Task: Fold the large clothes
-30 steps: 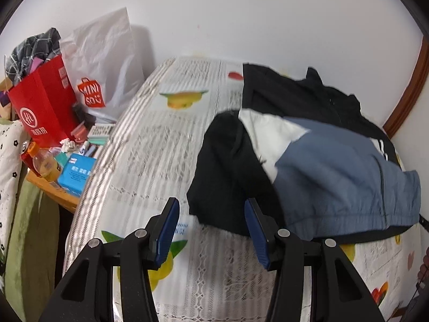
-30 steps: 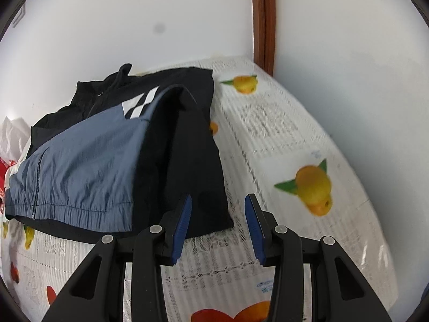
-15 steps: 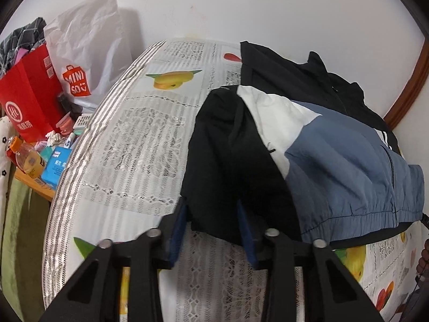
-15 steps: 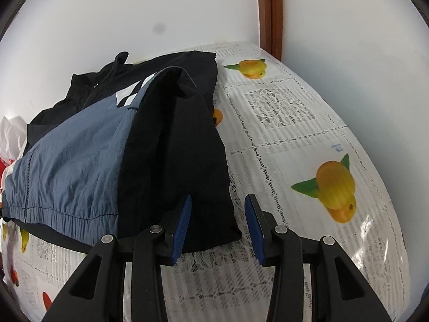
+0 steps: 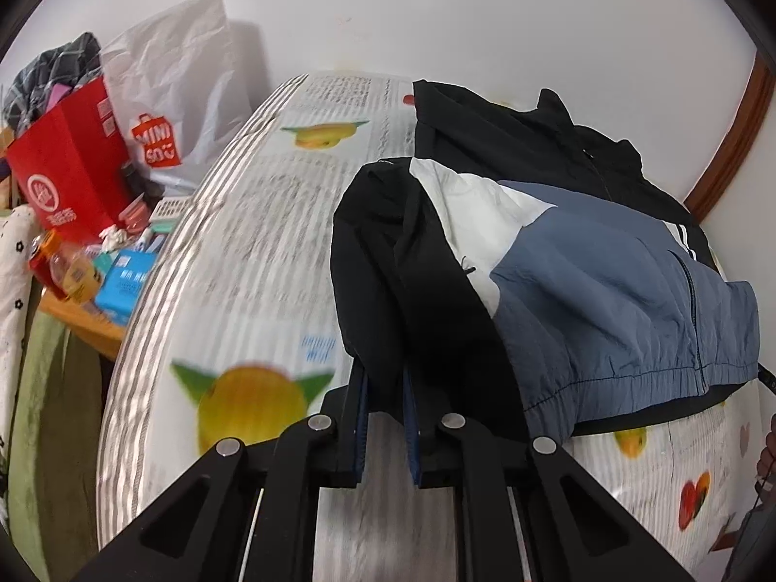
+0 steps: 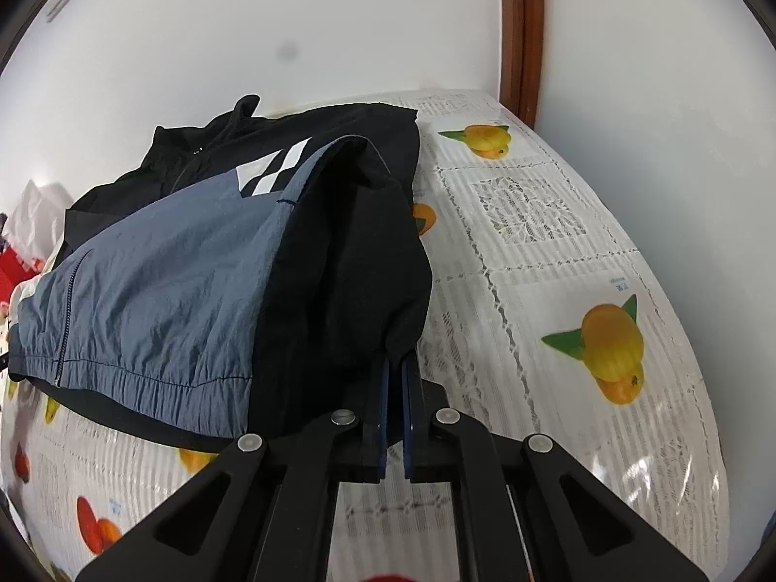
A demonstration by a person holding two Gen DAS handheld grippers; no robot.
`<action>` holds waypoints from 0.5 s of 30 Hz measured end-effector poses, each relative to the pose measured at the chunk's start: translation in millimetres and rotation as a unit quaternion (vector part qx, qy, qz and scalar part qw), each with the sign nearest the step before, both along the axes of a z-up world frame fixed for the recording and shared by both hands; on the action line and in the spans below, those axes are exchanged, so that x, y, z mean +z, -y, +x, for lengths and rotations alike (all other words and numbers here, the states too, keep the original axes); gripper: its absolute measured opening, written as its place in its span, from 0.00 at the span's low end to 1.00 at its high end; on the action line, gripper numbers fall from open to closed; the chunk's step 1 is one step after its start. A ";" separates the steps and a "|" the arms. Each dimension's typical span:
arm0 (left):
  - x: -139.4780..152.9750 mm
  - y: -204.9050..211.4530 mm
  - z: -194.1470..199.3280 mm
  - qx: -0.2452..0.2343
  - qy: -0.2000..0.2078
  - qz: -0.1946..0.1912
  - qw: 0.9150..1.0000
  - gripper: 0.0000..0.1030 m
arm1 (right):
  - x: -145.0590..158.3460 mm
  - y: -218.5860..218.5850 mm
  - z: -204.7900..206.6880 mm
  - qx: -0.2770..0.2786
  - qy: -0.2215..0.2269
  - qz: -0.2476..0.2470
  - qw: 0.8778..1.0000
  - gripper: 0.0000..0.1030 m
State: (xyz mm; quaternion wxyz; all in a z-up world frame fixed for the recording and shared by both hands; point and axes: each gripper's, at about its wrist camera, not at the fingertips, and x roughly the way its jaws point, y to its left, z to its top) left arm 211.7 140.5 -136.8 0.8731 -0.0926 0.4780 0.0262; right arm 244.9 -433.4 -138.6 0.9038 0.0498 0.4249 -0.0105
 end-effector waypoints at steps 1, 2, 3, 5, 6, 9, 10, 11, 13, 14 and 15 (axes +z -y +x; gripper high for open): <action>0.1 -0.6 -7.2 0.000 -0.002 0.001 1.000 0.12 | -0.2 -0.1 -2.2 0.002 -0.001 0.002 1.000 0.04; 0.3 -1.0 -13.5 -0.001 -0.003 0.002 1.000 0.12 | -0.4 -0.1 -3.2 0.003 -0.002 0.003 1.000 0.04; 0.7 -1.3 -21.7 -0.002 -0.005 0.003 1.000 0.12 | -0.5 0.2 -6.2 0.005 -0.002 0.005 1.000 0.04; 0.6 -2.3 -32.1 -0.003 -0.009 0.002 1.000 0.12 | -0.6 0.8 -11.0 0.009 -0.002 0.007 1.000 0.04; 0.0 -2.9 -37.5 -0.004 -0.011 0.001 1.000 0.12 | -0.4 1.5 -14.1 0.011 -0.002 0.008 1.000 0.04; -3.0 -3.2 -49.0 -0.005 -0.017 -0.004 1.000 0.13 | -4.5 3.4 -17.9 0.009 -0.008 0.003 1.000 0.05; -3.5 -2.9 -51.7 -0.005 -0.018 -0.004 1.000 0.14 | -7.5 4.7 -18.5 0.004 -0.013 -0.001 1.000 0.05; -3.6 -2.8 -53.9 -0.004 -0.018 -0.004 1.000 0.14 | -9.4 6.2 -18.9 0.001 -0.015 -0.003 1.000 0.06; -2.5 -2.6 -56.1 -0.001 -0.020 0.000 1.000 0.18 | -9.6 6.7 -21.3 -0.010 -0.020 -0.019 1.000 0.06; -1.1 -2.9 -57.8 0.001 -0.020 0.003 1.000 0.19 | -8.8 8.0 -20.9 -0.014 -0.020 -0.026 0.999 0.06; 0.3 -3.0 -59.0 0.002 -0.019 0.006 1.000 0.19 | -5.3 6.9 -25.1 -0.019 -0.018 -0.034 0.999 0.06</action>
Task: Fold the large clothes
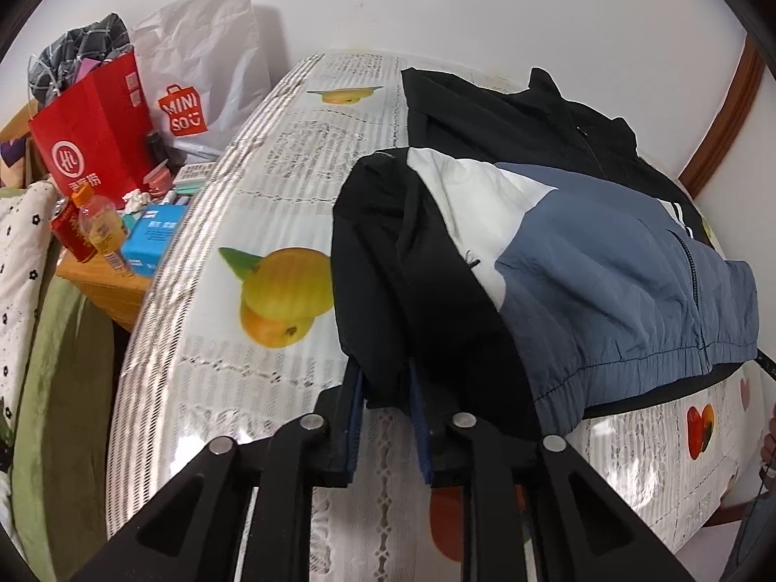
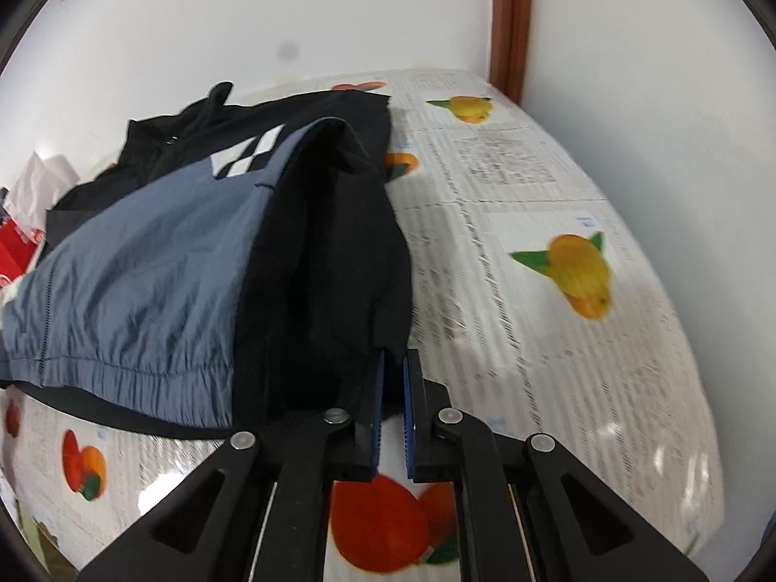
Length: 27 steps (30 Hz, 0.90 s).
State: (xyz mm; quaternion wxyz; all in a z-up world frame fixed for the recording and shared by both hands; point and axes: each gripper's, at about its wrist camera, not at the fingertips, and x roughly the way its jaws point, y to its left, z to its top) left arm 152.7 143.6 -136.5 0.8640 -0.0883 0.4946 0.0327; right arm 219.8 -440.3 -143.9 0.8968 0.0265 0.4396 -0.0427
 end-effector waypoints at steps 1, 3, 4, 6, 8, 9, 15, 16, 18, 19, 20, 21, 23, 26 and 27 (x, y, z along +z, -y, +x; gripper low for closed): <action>1.9 -0.8 -1.5 0.002 0.001 0.001 1.000 0.19 | 4.1 -0.6 -2.3 -0.005 0.004 -0.011 1.000 0.06; 6.1 -1.9 -4.3 0.004 0.003 0.005 1.000 0.21 | 15.1 -3.9 -6.1 -0.004 0.016 -0.024 1.000 0.10; 8.1 -1.7 -6.1 0.004 0.005 0.007 1.000 0.23 | 21.7 -7.5 -8.2 0.003 0.024 -0.024 0.999 0.11; 13.9 -3.1 -10.7 -0.001 0.019 0.001 1.000 0.31 | 31.5 -16.4 -13.7 0.014 0.036 -0.020 0.999 0.19; 19.3 -5.0 -15.1 -0.003 0.033 -0.012 0.999 0.46 | 40.3 -26.6 -14.2 0.032 0.052 -0.006 0.998 0.45; 22.3 -5.6 -17.4 -0.005 0.040 -0.020 0.999 0.47 | 42.8 -31.8 -12.1 0.044 0.061 0.004 0.997 0.49; 29.7 6.7 -17.1 -0.027 0.059 -0.052 0.996 0.50 | 36.6 -53.1 5.7 0.045 0.064 0.022 0.997 0.51; 29.0 10.0 -14.9 -0.033 0.059 -0.059 0.996 0.51 | 34.2 -54.0 10.1 0.041 0.064 0.028 0.997 0.51; 25.1 15.3 -9.0 -0.040 0.052 -0.069 0.995 0.52 | 30.7 -56.0 14.7 0.036 0.064 0.038 0.997 0.51; 22.1 17.6 -5.3 -0.042 0.048 -0.075 0.995 0.52 | 28.4 -57.0 17.1 0.034 0.062 0.041 0.997 0.51; 18.0 19.8 -0.5 -0.044 0.040 -0.079 0.995 0.52 | 26.4 -58.7 19.4 0.033 0.059 0.043 0.997 0.51; 13.7 21.8 4.0 -0.043 0.032 -0.080 0.995 0.52 | 24.6 -60.3 22.1 0.032 0.056 0.043 0.997 0.51; 7.1 24.3 10.6 -0.043 0.018 -0.081 0.996 0.52 | 20.6 -63.0 28.0 0.025 0.050 0.041 0.998 0.49; -0.6 25.7 20.1 -0.034 -0.001 -0.091 0.995 0.52 | 14.8 -67.2 34.3 0.013 0.041 0.036 0.998 0.35; -0.7 27.3 22.3 -0.035 -0.002 -0.093 0.995 0.52 | 14.2 -68.6 34.7 0.012 0.042 0.034 0.998 0.33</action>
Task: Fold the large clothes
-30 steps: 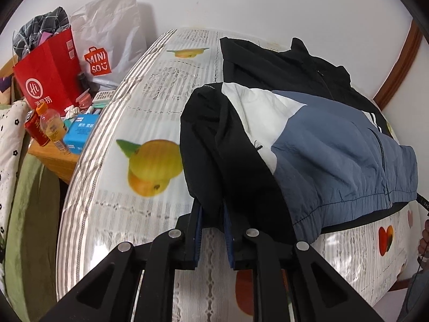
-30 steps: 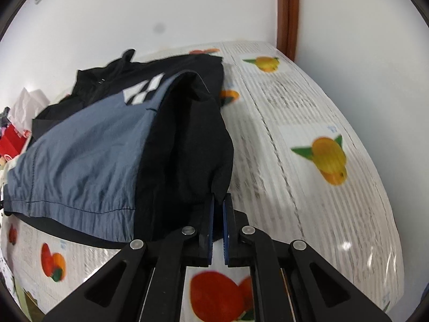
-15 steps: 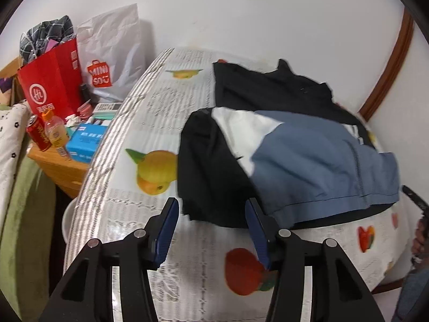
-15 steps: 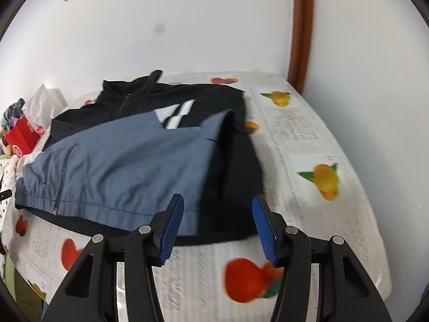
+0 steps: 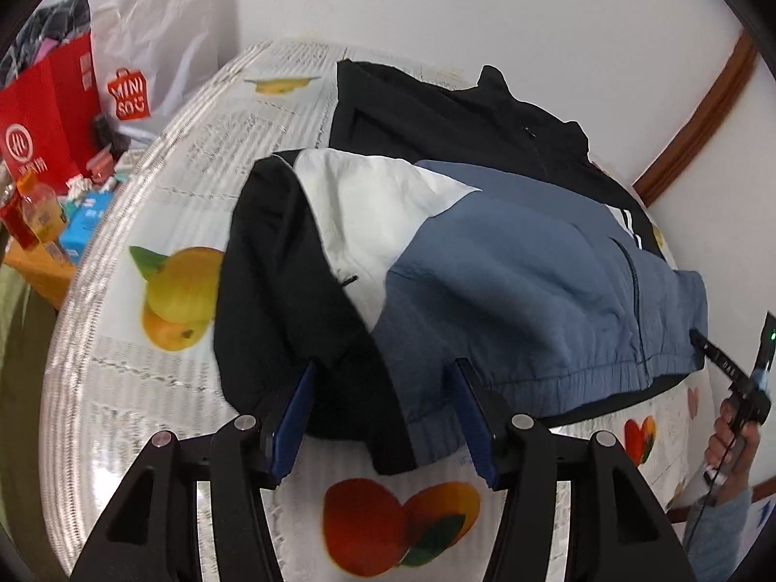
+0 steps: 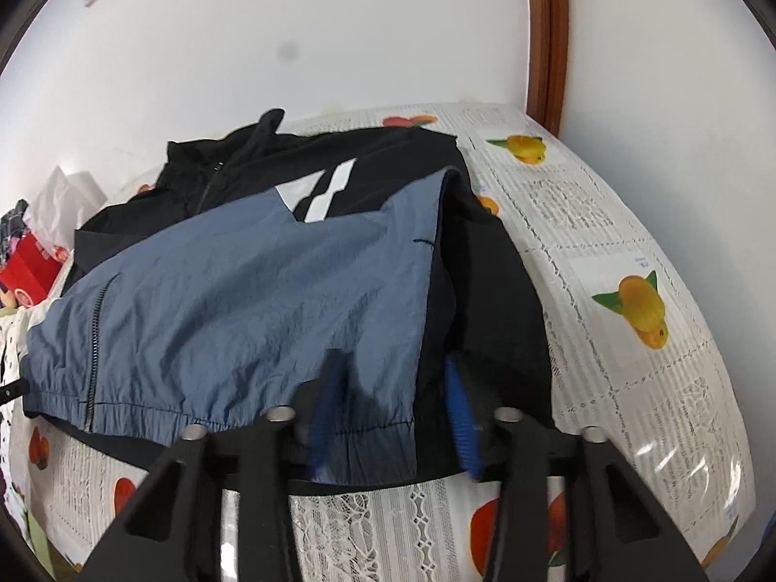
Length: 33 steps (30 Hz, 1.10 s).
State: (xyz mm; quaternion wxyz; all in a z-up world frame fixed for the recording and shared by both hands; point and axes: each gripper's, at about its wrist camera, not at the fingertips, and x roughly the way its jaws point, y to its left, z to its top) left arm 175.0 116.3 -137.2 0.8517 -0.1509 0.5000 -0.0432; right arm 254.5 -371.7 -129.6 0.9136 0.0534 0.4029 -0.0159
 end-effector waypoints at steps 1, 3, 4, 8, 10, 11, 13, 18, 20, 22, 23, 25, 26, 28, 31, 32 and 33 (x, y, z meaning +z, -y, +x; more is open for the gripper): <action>1.1 1.3 0.6 -0.001 0.000 0.003 1.000 0.50 | 0.4 -0.9 -0.7 0.002 0.002 -0.003 1.000 0.26; 8.0 3.6 0.3 -0.005 0.010 0.008 1.000 0.28 | 5.2 -3.9 -2.5 0.012 0.010 -0.006 1.000 0.15; 14.3 3.8 0.5 -0.007 0.017 0.008 1.000 0.18 | 10.5 -3.7 -5.5 0.016 0.019 -0.003 1.000 0.11; 41.6 1.5 4.8 -0.012 0.051 -0.010 0.999 0.12 | 39.4 1.4 -14.0 0.033 0.059 0.022 0.997 0.08; 54.1 2.4 9.1 -0.010 0.068 -0.008 0.998 0.11 | 52.4 3.1 -14.8 0.036 0.076 0.029 0.996 0.08; 61.1 3.7 12.2 -0.010 0.078 -0.006 0.997 0.10 | 59.5 3.6 -14.5 0.036 0.084 0.031 0.995 0.08; 71.9 6.7 18.9 -0.013 0.095 0.000 0.995 0.10 | 70.2 4.1 -14.2 0.036 0.099 0.033 0.994 0.07; 85.4 12.1 44.7 -0.015 0.108 0.011 0.994 0.10 | 88.3 4.8 -1.0 0.037 0.114 0.031 0.992 0.07; 86.0 14.4 57.0 -0.013 0.110 0.022 0.994 0.10 | 91.7 4.3 7.5 0.035 0.116 0.028 0.992 0.07; 83.6 15.3 68.3 -0.010 0.107 0.029 0.994 0.10 | 92.2 4.3 15.4 0.034 0.118 0.027 0.992 0.07; 80.6 15.7 75.2 -0.008 0.103 0.033 0.994 0.10 | 90.9 4.3 20.8 0.032 0.118 0.027 0.992 0.07; 74.1 15.0 87.3 -0.005 0.095 0.036 0.995 0.10 | 86.1 5.0 31.6 0.028 0.115 0.026 0.993 0.07; 70.1 13.9 93.6 -0.002 0.091 0.036 0.995 0.10 | 81.7 5.7 38.5 0.025 0.109 0.027 0.993 0.07; 61.5 11.1 104.9 0.002 0.080 0.032 0.996 0.10 | 70.8 7.8 52.1 0.020 0.097 0.032 0.995 0.07; 49.0 7.4 121.4 0.007 0.063 0.019 0.998 0.11 | 59.0 10.4 68.2 0.013 0.087 0.042 0.995 0.08; 45.3 7.0 126.0 0.006 0.058 0.018 0.998 0.12 | 55.6 10.7 74.6 0.011 0.084 0.045 0.995 0.08; 42.0 7.1 130.4 0.006 0.056 0.021 0.998 0.13 | 53.0 10.5 80.2 0.009 0.082 0.045 0.996 0.08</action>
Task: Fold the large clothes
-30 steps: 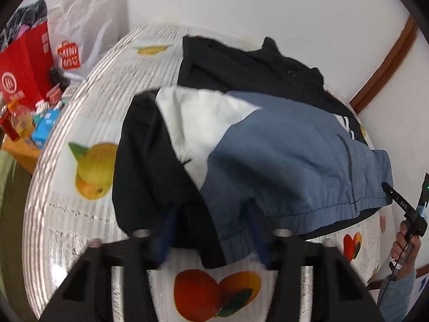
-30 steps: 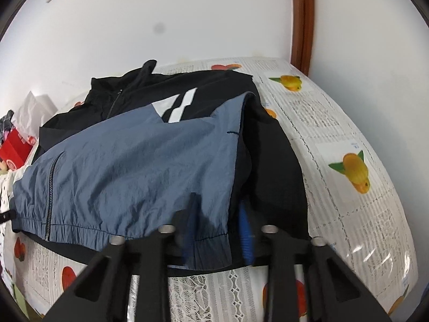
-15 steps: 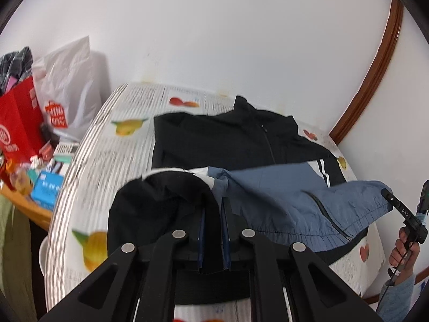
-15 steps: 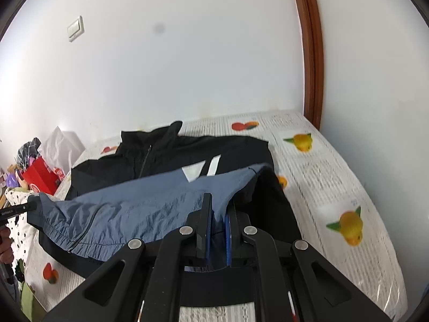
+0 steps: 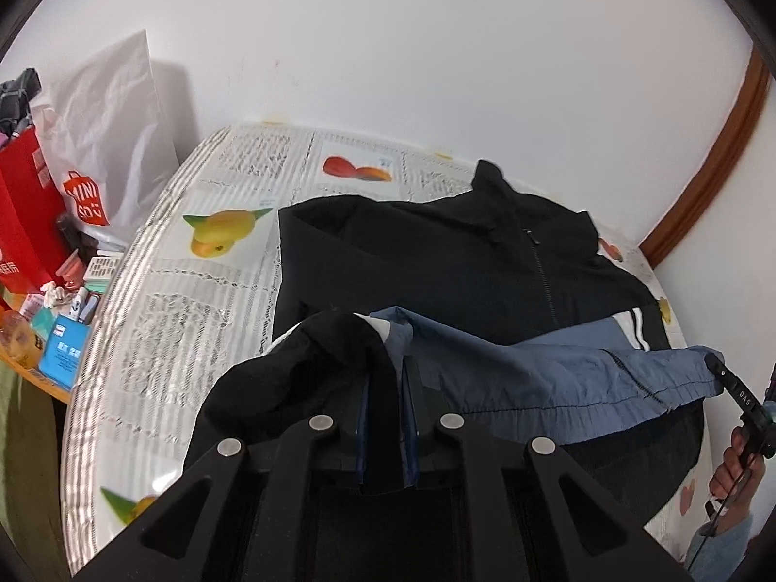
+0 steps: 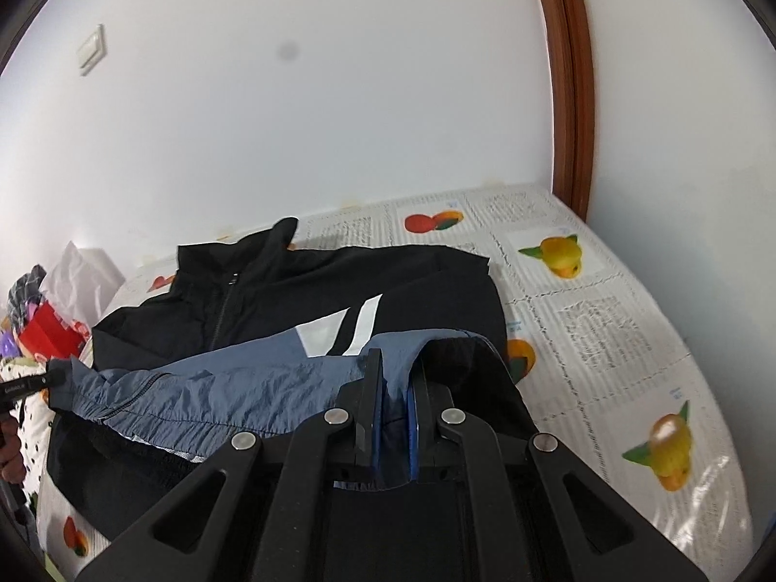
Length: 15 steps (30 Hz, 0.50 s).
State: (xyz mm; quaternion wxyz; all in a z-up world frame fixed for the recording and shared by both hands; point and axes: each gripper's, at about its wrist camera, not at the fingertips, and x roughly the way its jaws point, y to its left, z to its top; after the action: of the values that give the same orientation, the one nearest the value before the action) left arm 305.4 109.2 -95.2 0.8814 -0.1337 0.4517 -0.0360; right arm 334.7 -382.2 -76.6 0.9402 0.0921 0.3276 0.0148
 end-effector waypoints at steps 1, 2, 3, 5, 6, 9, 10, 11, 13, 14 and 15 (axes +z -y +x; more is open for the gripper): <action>-3.6 0.2 4.2 0.000 -0.002 0.004 1.000 0.14 | -2.6 -0.7 5.9 -0.002 -0.002 -0.001 1.000 0.08; -6.3 0.2 8.1 0.000 -0.003 0.005 1.000 0.14 | -5.5 -1.4 12.9 -0.004 -0.006 -0.003 1.000 0.08; -8.5 -0.2 11.5 -0.001 -0.005 0.003 1.000 0.14 | -8.0 -1.8 18.8 -0.005 -0.009 -0.004 1.000 0.08; -13.2 -1.6 19.6 0.000 -0.009 -0.002 1.000 0.14 | -13.3 -2.0 32.2 -0.009 -0.017 -0.003 1.000 0.09; -14.7 -1.9 22.7 0.000 -0.010 -0.003 1.000 0.14 | -15.8 -2.7 38.0 -0.011 -0.020 -0.003 1.000 0.09; -19.8 -2.5 34.0 0.000 -0.019 -0.006 1.000 0.15 | -23.0 -2.6 56.2 -0.019 -0.033 -0.002 0.999 0.11; -21.3 -2.2 37.9 -0.001 -0.023 -0.008 1.000 0.17 | -24.9 -2.4 61.7 -0.022 -0.037 0.000 0.999 0.12; -22.2 -1.3 41.7 -0.003 -0.027 -0.011 1.000 0.21 | -26.4 -1.7 67.1 -0.025 -0.041 0.003 0.999 0.13; -23.0 -0.1 47.3 -0.013 -0.037 -0.027 0.999 0.31 | -28.3 -1.0 75.8 -0.031 -0.048 0.006 0.998 0.15; -22.4 0.4 49.1 -0.016 -0.038 -0.038 0.998 0.37 | -28.8 -0.8 79.9 -0.033 -0.053 0.008 0.998 0.17; -20.6 1.4 49.8 -0.019 -0.037 -0.044 0.998 0.39 | -28.4 -1.0 82.5 -0.033 -0.057 0.009 0.998 0.18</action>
State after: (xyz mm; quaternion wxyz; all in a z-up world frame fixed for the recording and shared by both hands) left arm 355.2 107.8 -115.8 0.8565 -0.1647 0.4845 -0.0675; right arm 417.2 -381.2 -105.1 0.9189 0.1118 0.3778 -0.0183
